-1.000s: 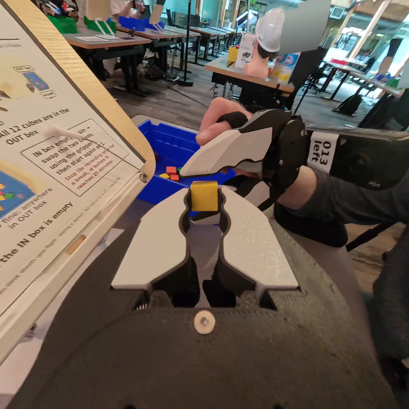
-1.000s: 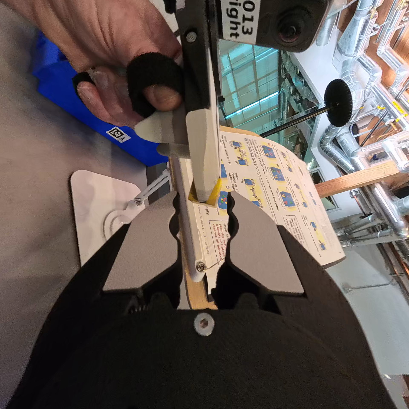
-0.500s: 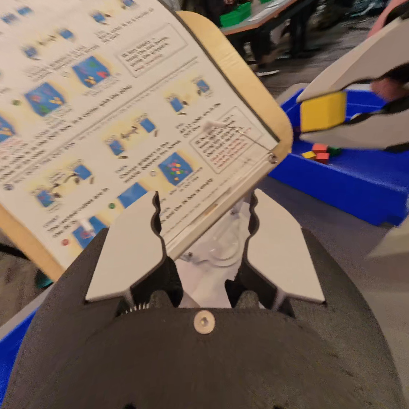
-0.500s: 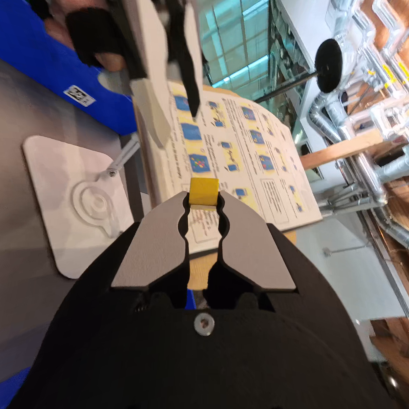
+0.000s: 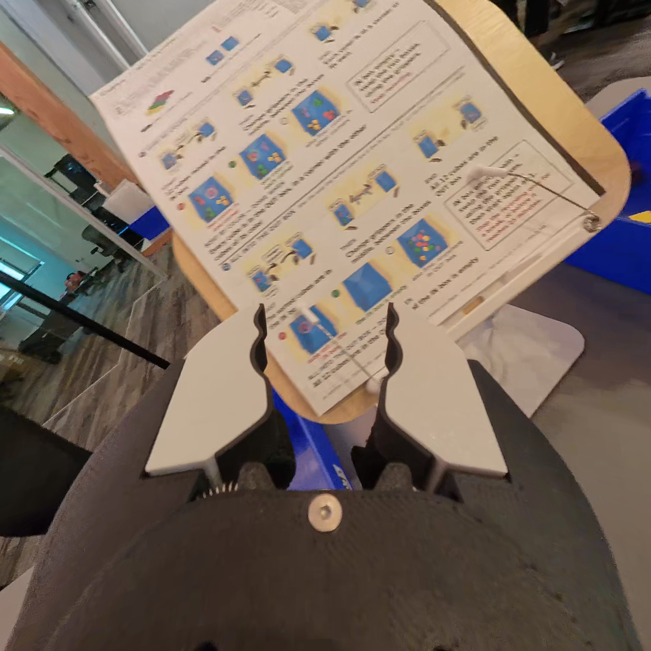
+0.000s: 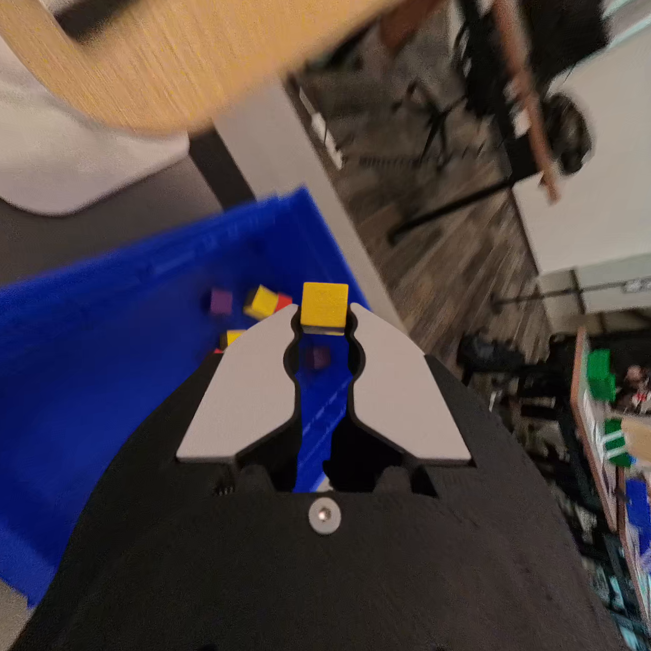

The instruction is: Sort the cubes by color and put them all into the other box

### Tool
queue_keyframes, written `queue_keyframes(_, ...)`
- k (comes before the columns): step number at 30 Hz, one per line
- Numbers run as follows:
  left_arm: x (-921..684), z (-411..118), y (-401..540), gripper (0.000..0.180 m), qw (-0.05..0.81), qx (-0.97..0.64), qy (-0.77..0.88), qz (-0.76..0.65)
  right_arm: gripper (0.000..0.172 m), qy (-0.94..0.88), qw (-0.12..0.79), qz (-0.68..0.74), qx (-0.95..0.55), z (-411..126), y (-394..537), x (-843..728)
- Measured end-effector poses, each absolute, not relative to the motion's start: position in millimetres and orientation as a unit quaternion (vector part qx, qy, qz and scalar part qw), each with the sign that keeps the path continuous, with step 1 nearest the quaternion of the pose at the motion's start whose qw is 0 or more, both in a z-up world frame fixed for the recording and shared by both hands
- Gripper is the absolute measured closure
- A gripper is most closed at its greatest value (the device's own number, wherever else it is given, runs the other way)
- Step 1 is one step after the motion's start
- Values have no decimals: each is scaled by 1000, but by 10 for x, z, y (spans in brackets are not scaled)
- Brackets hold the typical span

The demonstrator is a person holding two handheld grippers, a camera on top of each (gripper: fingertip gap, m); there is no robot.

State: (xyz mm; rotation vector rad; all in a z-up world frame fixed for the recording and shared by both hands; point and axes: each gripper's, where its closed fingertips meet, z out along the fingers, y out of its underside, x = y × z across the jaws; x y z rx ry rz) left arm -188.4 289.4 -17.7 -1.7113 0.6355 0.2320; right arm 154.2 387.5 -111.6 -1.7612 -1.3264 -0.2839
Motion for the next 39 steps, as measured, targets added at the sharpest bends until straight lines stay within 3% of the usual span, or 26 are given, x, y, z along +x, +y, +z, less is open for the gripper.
queue_keyframes(5, -2298, 31, 2827, 119, 612, -744, 247, 105, 147, -534, 292, -87, -789, -1756, 3838, 1886)
queue_keyframes(7, -2439, 46, 2801, 119, 602, -751, 248, 111, 123, -523, 267, -102, -803, -1870, 3880, 1973)
queue_keyframes(8, -2523, 20, 2795, 117, 589, -760, 247, 118, 121, -518, 263, -97, -808, -1897, 3883, 1976)
queue_keyframes(18, -3527, -749, 2650, 115, 395, -885, 228, 95, 128, -533, 314, -87, -781, -1683, 3861, 1758)
queue_keyframes(21, -3854, -1271, 2515, 100, 281, -931, 219, 77, 128, -535, 320, -86, -777, -1662, 3856, 1709)
queue_keyframes(28, -4400, -2163, 2243, 110, 79, -962, 241, 102, 129, -551, 317, -77, -768, -1699, 3807, 1565)
queue_keyframes(32, -4546, -2367, 2184, 125, 33, -959, 255, 121, 129, -557, 316, -72, -764, -1725, 3796, 1508)
queue_keyframes(39, -4547, -2525, 2216, 132, -9, -940, 302, 161, 130, -569, 316, -64, -757, -1740, 3757, 1406)
